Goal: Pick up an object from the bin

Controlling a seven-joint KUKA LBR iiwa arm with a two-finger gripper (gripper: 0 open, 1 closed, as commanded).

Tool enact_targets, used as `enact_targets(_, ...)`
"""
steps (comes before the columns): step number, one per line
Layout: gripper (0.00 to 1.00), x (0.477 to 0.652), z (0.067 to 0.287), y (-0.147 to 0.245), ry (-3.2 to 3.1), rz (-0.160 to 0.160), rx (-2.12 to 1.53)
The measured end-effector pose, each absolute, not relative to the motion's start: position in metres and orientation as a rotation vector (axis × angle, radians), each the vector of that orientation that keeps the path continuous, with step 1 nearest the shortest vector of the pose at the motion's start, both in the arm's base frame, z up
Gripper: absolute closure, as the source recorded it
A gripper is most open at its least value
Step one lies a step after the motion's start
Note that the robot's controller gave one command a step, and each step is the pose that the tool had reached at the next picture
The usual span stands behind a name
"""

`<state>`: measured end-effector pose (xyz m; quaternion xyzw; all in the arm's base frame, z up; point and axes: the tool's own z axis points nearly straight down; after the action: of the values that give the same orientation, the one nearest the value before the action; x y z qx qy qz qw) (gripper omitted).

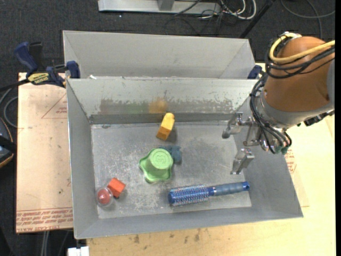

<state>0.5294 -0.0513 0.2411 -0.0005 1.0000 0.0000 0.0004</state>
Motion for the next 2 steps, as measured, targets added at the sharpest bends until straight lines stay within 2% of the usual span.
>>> enact_targets(1, 0.0, 0.499, 0.154, 0.024, 3.148, 0.006, -0.117)
enact_targets(2, 0.0, 0.507, 0.085, 0.044, 3.108, 0.001, -0.399)
